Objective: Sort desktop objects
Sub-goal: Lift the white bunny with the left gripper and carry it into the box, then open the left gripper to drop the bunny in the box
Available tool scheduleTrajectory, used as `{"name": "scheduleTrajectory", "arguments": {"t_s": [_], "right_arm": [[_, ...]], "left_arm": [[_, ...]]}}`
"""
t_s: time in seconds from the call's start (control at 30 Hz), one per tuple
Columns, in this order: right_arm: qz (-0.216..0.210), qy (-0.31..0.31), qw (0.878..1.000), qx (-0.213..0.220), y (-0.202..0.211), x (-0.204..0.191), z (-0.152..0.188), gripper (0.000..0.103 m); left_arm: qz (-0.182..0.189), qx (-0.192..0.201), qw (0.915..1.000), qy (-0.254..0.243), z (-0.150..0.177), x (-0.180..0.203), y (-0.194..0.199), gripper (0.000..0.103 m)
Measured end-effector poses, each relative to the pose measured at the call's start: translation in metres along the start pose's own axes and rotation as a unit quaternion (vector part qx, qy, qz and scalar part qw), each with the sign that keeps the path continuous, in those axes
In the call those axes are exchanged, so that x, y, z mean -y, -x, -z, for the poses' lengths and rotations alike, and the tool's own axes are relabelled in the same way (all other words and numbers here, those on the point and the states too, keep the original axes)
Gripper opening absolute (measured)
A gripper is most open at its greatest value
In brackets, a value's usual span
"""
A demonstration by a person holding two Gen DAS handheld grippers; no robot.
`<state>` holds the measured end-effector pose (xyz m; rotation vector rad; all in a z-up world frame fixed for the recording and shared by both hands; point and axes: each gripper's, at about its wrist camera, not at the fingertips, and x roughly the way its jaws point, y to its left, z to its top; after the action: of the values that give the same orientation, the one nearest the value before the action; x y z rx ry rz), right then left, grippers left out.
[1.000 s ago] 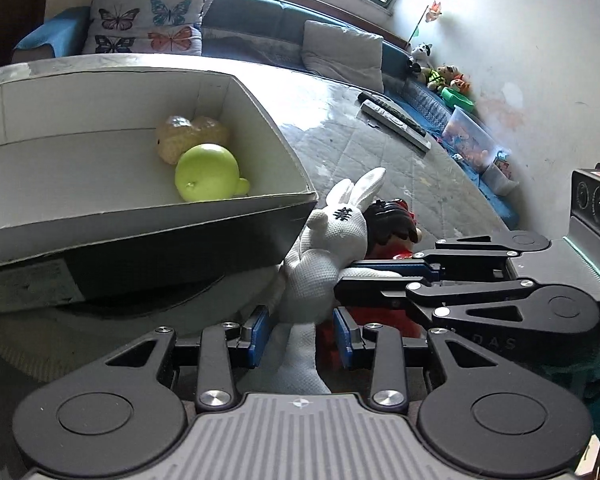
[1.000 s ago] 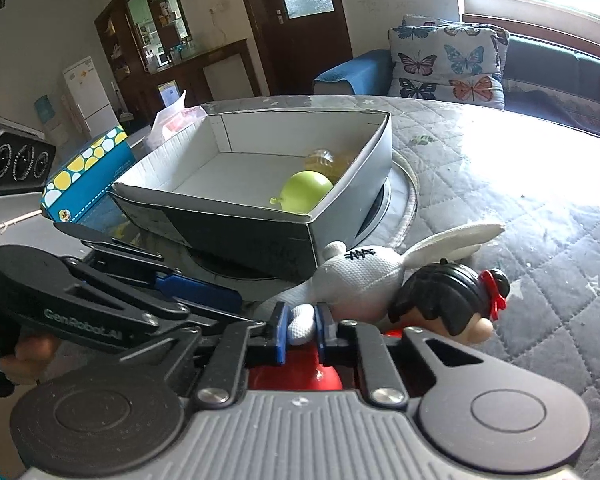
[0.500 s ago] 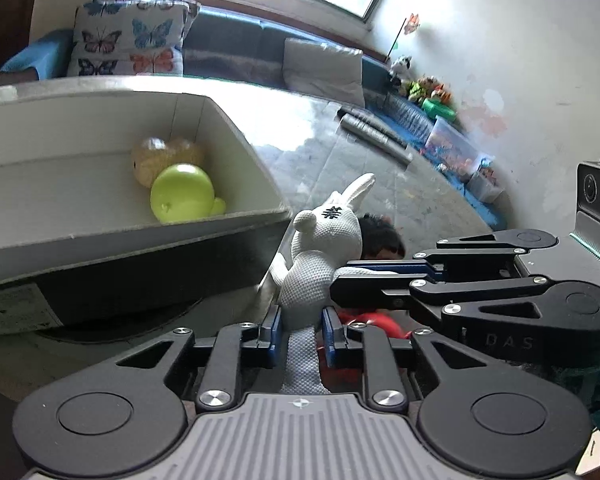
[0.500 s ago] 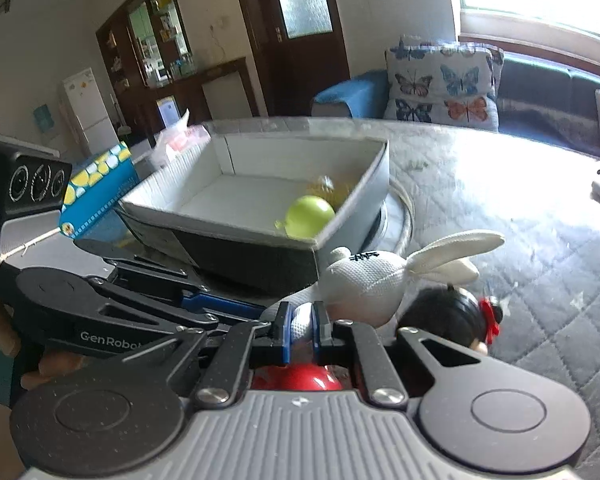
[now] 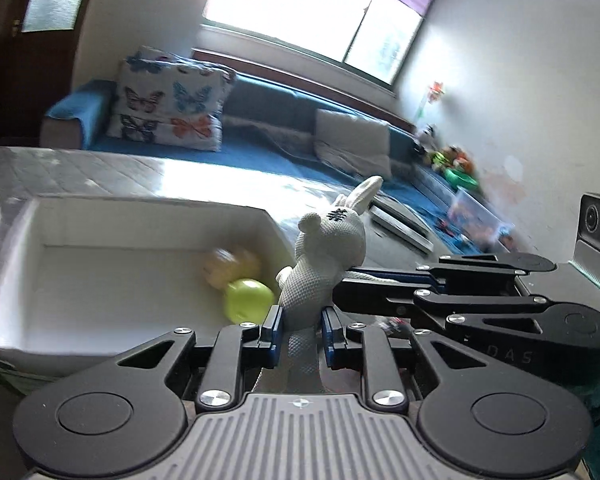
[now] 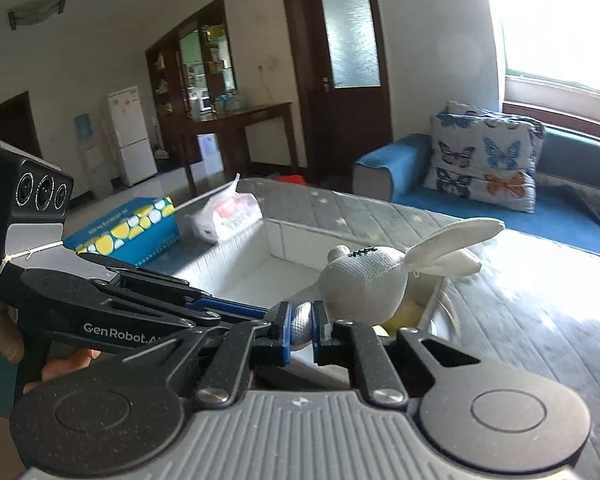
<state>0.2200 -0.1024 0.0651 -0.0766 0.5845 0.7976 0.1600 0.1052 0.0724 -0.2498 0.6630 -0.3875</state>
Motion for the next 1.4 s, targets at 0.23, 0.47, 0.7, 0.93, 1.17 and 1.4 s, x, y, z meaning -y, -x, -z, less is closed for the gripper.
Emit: {"name": "scheduleTrajectory", "arguments": {"t_s": [0.23, 0.47, 0.7, 0.93, 1.17, 1.4], "right_arm": [[-0.022, -0.008, 1.0, -0.002, -0.05, -0.004, -0.024, 0.009], [-0.035, -0.044, 0.998, -0.03, -0.102, 0.001, -0.032, 0.009], [-0.045, -0.095, 0.992, -0.069, -0.148, 0.012, -0.029, 0.009], [-0.051, -0.116, 0.986, -0.105, -0.178, 0.017, -0.022, 0.009], [-0.048, -0.096, 0.986, -0.127, -0.186, 0.004, -0.015, 0.012], [-0.043, -0.079, 0.989, -0.114, -0.171, -0.001, -0.021, 0.02]], "left_arm": [[-0.044, -0.003, 0.9988, 0.021, -0.024, -0.036, -0.005, 0.022], [-0.089, -0.026, 0.9952, 0.031, -0.034, -0.067, -0.02, 0.022], [-0.124, -0.063, 0.9889, 0.052, -0.038, -0.099, -0.041, 0.022], [-0.145, -0.091, 0.9829, 0.066, -0.032, -0.118, -0.056, 0.022], [-0.177, -0.104, 0.9765, 0.065, -0.03, -0.121, -0.057, 0.025], [-0.167, -0.089, 0.9789, 0.077, -0.033, -0.117, -0.044, 0.028]]}}
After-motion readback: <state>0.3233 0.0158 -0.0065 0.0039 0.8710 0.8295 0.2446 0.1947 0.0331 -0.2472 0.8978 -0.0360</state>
